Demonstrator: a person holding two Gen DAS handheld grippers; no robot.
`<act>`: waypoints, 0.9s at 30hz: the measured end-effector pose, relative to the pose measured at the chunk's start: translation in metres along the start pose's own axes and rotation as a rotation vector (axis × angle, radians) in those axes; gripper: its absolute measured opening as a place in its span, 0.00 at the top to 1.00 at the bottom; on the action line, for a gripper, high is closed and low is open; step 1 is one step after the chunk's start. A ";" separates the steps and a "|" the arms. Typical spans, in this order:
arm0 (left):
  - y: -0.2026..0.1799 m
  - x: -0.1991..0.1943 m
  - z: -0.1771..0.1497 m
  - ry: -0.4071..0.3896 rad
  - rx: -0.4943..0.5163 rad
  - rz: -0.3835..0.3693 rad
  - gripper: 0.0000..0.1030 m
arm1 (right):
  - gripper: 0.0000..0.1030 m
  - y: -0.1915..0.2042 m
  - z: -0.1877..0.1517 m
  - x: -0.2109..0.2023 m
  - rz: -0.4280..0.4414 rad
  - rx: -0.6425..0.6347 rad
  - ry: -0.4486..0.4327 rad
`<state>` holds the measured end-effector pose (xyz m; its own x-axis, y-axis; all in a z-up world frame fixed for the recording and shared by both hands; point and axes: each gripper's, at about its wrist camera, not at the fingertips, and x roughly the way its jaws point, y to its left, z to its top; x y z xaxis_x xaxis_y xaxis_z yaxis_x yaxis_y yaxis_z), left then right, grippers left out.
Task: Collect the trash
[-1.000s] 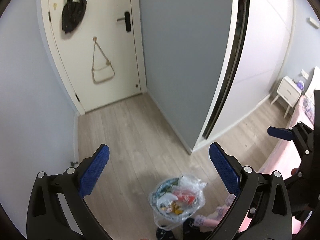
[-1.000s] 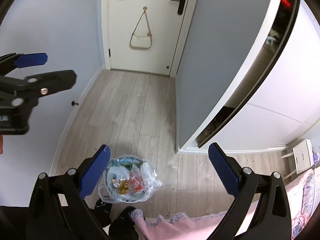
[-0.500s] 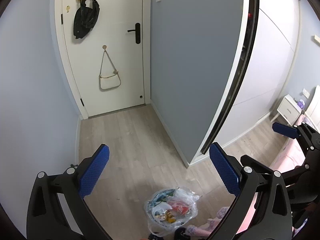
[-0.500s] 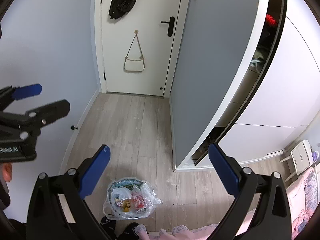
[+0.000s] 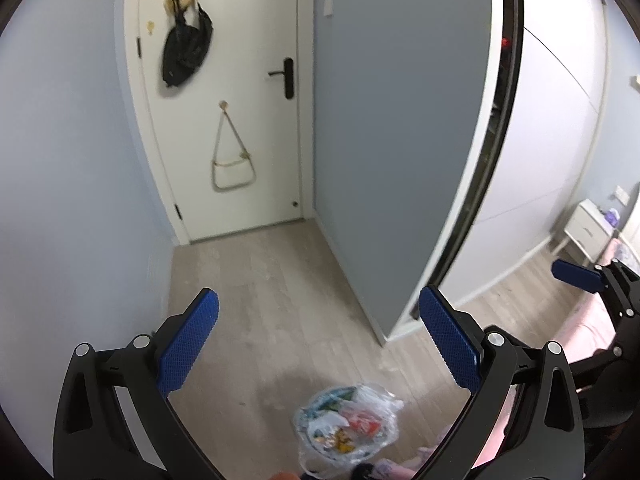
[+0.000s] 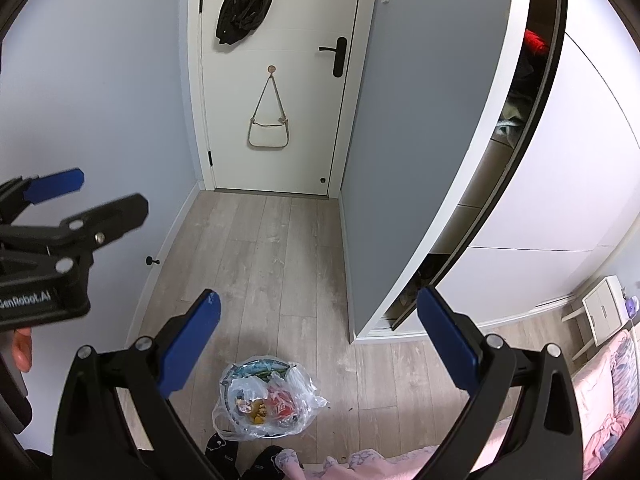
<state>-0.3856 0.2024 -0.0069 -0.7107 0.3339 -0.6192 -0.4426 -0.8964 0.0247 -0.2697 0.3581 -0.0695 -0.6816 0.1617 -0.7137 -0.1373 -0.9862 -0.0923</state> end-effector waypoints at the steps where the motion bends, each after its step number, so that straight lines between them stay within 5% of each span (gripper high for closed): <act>1: 0.000 -0.002 0.000 -0.008 0.003 0.007 0.06 | 0.07 0.000 0.000 -0.001 0.000 0.000 -0.001; 12: 0.006 -0.007 -0.004 0.018 -0.017 -0.021 0.06 | 0.07 0.002 -0.005 -0.006 0.010 -0.004 -0.012; 18: 0.003 -0.013 -0.011 0.022 0.006 -0.108 0.06 | 0.07 0.006 -0.007 -0.008 0.009 -0.017 -0.002; 27: 0.003 -0.009 -0.019 0.039 0.017 -0.068 0.06 | 0.07 0.011 -0.010 -0.009 -0.005 -0.021 0.012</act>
<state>-0.3703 0.1916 -0.0166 -0.6571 0.3820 -0.6499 -0.4988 -0.8667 -0.0051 -0.2580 0.3456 -0.0713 -0.6720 0.1661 -0.7217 -0.1256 -0.9860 -0.1099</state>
